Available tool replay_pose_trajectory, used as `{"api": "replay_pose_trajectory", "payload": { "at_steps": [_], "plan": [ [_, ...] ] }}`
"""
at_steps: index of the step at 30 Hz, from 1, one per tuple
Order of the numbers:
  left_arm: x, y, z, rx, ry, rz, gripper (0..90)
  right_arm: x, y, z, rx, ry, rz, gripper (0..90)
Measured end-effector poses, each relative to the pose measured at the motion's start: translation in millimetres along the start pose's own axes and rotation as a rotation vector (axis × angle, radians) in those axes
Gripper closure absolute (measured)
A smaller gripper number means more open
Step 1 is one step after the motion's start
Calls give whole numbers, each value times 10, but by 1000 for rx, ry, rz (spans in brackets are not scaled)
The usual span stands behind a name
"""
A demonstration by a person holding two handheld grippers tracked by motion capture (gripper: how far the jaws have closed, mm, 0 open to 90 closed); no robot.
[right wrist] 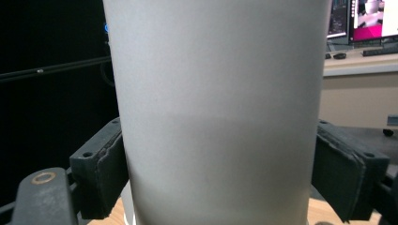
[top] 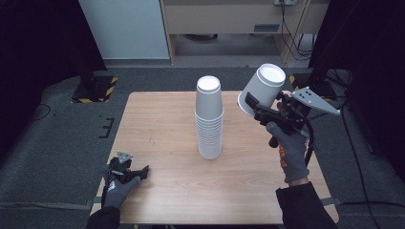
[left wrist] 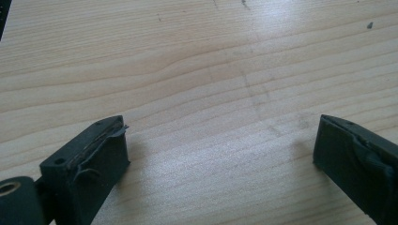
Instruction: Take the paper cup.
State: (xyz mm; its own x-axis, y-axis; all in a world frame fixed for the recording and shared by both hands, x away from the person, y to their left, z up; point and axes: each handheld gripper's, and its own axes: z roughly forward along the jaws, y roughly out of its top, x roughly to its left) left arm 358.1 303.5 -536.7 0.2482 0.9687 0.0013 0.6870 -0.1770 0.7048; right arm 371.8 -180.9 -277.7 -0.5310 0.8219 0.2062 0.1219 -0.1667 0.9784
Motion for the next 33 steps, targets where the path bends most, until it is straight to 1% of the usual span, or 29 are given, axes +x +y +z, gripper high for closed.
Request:
{"api": "replay_pose_trajectory", "payload": {
  "at_steps": [4, 7, 9, 10, 13, 15, 16, 17, 20, 24, 28, 29, 30, 31, 32, 33],
  "plan": [
    [0, 0, 0, 0, 0, 0, 26, -43, -68, -39, 7, -6, 7, 154],
    [0, 0, 0, 0, 0, 0, 26, -100, -163, -98, 16, -11, 27, 154],
    [0, 0, 0, 0, 0, 0, 26, -111, -183, -110, 18, -11, 32, 154],
    [0, 0, 0, 0, 0, 0, 26, -147, -249, -150, 24, -15, 42, 154],
    [0, 0, 0, 0, 0, 0, 26, -201, -339, -202, 31, -23, 59, 154],
    [0, 0, 0, 0, 0, 0, 26, -218, -366, -221, 33, -25, 64, 154],
    [-1, 0, 0, -1, 0, 0, 26, -249, -425, -260, 38, -27, 78, 154],
    [-1, 0, 0, -1, 0, 0, 26, -249, -425, -260, 38, -27, 78, 154],
    [0, 0, 0, 0, 0, 0, 26, -293, -508, -314, 45, -34, 87, 153],
    [0, 0, 0, 0, 0, 0, 26, -350, -610, -391, 46, -36, 117, 153],
    [-1, 0, 1, 0, 0, 1, 25, -403, -720, -462, 52, -47, 136, 153],
    [-1, 0, 1, -1, 1, 1, 26, -412, -752, -478, 58, -46, 142, 153],
    [-1, 0, 1, 0, 1, 1, 25, -429, -826, -511, 66, -48, 151, 153],
    [-1, 0, 1, 0, 1, 1, 25, -429, -826, -511, 66, -48, 151, 153],
    [-1, 0, 1, 0, 0, 1, 25, -446, -898, -541, 76, -52, 158, 153],
    [-1, 0, 1, 0, 0, 1, 25, -453, -923, -554, 79, -53, 165, 153]
  ]
}}
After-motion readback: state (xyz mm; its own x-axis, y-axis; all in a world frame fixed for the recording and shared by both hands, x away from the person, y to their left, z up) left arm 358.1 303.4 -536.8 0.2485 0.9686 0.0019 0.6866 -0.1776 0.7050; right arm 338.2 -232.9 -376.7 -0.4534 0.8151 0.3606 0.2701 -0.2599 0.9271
